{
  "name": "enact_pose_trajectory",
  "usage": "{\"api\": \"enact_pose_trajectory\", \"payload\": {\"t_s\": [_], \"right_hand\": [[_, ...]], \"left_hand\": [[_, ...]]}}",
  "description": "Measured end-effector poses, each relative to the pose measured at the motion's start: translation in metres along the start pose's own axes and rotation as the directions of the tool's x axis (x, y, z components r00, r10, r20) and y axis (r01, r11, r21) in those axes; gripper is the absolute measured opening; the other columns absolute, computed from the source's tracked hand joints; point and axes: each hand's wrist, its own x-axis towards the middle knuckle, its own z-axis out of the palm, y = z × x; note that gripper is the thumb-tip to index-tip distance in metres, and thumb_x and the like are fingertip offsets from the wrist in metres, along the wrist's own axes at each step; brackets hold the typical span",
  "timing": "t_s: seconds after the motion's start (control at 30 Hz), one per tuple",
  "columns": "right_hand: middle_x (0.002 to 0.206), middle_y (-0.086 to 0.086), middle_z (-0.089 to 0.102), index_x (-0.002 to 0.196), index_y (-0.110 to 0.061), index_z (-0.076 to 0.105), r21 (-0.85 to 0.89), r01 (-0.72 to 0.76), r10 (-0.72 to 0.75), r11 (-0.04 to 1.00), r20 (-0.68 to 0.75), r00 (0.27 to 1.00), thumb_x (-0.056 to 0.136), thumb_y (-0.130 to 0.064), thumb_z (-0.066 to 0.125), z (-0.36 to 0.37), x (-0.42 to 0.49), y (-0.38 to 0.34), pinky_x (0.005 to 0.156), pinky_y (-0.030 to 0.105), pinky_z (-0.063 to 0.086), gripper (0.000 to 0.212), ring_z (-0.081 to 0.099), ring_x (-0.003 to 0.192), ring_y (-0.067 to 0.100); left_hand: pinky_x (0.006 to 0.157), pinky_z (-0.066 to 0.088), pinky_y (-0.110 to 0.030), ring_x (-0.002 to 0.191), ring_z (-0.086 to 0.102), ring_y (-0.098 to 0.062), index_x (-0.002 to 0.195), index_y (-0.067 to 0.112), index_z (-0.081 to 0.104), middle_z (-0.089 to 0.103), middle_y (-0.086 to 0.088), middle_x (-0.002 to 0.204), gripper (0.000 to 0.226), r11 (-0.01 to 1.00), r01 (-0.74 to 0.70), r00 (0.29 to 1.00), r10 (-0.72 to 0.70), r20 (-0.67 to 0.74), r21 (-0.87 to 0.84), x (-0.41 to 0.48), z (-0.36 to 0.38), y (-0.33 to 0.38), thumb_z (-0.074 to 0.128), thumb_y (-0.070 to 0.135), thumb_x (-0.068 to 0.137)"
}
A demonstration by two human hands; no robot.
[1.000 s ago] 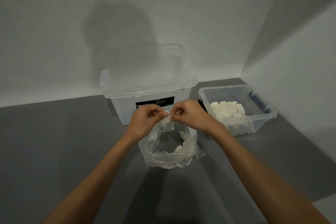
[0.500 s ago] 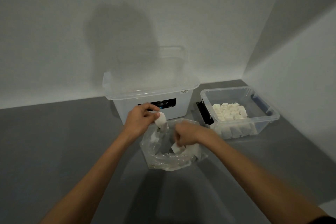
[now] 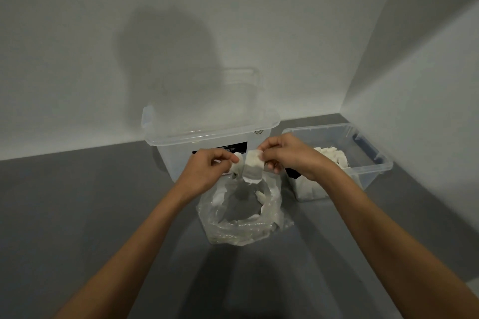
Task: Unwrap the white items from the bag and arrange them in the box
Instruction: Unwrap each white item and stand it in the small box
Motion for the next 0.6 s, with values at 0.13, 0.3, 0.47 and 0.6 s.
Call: {"api": "enact_pose_trajectory", "payload": {"t_s": [0.13,0.3,0.47,0.6], "right_hand": [[0.068,0.007,0.056,0.104,-0.001,0.064,0.420,-0.163,0.160,0.893,0.044,0.986,0.088,0.002,0.055,-0.005,0.000,0.001,0.046,0.018,0.047,0.018,0.052,0.050,0.009],[0.068,0.007,0.054,0.088,-0.003,0.059,0.589,-0.331,0.264,0.737,0.199,0.944,0.089,0.001,0.054,-0.011,-0.003,0.005,0.045,0.015,0.049,0.006,0.051,0.048,0.008],[0.073,0.010,0.064,0.098,-0.001,0.062,0.459,-0.360,0.289,0.812,0.220,0.932,0.091,-0.005,0.056,-0.025,-0.002,0.008,0.048,0.019,0.051,0.009,0.060,0.055,0.011],[0.078,0.006,0.065,0.090,-0.013,0.064,0.042,-0.062,0.067,0.997,-0.138,0.988,0.091,-0.012,0.059,-0.048,-0.008,-0.002,0.051,0.022,0.047,0.005,0.057,0.056,0.011]], "left_hand": [[0.070,0.049,-0.014,0.076,0.064,-0.003,0.095,0.029,0.072,0.070,0.014,0.088,0.019,0.993,-0.079,0.995,0.074,-0.065,-0.088,0.003,0.007,0.011,0.071,0.015,0.082],[0.078,0.049,-0.017,0.094,0.063,-0.004,0.108,0.030,0.069,0.069,0.015,0.104,0.036,0.977,-0.170,0.985,0.167,-0.034,-0.127,0.010,0.016,0.027,0.079,0.022,0.074],[0.086,0.055,-0.032,0.088,0.069,-0.012,0.097,0.015,0.074,0.074,0.004,0.092,0.019,0.968,-0.184,0.977,0.200,0.078,-0.173,0.018,0.027,0.046,0.075,0.020,0.078],[0.086,0.054,-0.041,0.085,0.069,-0.026,0.088,0.011,0.074,0.074,-0.006,0.085,0.013,0.980,-0.072,0.988,0.095,0.119,-0.187,0.031,0.035,0.054,0.075,0.021,0.079]]}}
